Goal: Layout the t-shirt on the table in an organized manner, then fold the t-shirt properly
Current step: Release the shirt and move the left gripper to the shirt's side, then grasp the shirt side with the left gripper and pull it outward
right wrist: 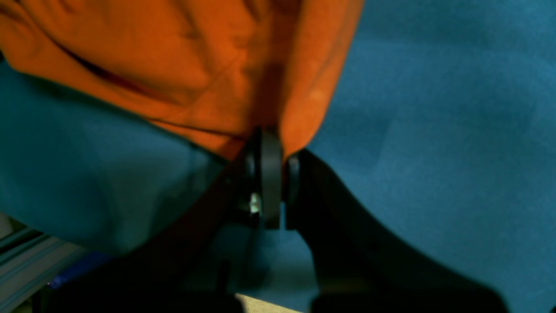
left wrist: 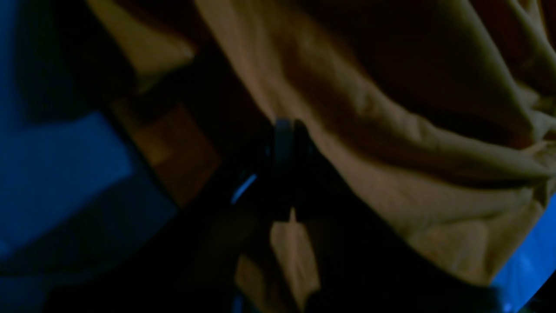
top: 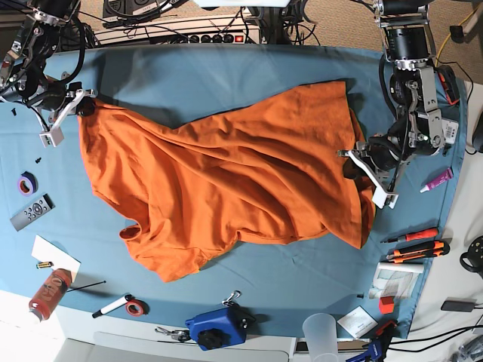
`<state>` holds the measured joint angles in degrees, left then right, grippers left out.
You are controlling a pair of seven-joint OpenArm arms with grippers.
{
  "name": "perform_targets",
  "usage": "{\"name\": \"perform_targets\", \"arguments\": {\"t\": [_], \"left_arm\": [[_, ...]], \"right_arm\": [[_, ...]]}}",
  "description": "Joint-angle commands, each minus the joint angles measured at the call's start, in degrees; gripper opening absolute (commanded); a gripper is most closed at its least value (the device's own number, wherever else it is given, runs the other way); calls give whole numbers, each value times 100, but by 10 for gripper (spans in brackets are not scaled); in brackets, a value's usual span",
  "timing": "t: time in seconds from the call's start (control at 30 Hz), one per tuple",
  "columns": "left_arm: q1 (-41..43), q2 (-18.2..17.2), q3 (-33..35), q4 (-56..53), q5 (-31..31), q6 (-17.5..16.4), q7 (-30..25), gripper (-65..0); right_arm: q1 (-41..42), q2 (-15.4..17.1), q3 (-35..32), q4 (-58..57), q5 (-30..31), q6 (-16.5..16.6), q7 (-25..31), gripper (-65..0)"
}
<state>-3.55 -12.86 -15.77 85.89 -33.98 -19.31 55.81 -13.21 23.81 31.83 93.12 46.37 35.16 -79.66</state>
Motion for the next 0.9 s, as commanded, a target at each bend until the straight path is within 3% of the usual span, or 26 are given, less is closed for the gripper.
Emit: {"name": "perform_targets", "arguments": {"t": [0.0,0.13,0.3,0.47,0.63,0.87], "left_arm": [[-92,-46,-11,90,-74,-22,-33,-650],[-92,-50,-15,133,-120,-17,164,-650],[-90,-61,-162,608,-793,-26,802,-650],[76,-66,-748,1469,-1250,-326,1276,-650],[949,-63,-1526,2463,-1803,-597,1287,-650],[2511,-59,-2413,3884,-3034,-1091,1674,-650]], "right_arm": [[37,140,52,101,13,-2,83,-650],[37,140,52,101,13,-2,142,-650],[70,142,52,101,9,-2,210,-650],[101,142,52,101,9,-2,273,-650],[103,142,52,101,11,0,341,-650],[199,142,52,101,9,0,518,-650]]}}
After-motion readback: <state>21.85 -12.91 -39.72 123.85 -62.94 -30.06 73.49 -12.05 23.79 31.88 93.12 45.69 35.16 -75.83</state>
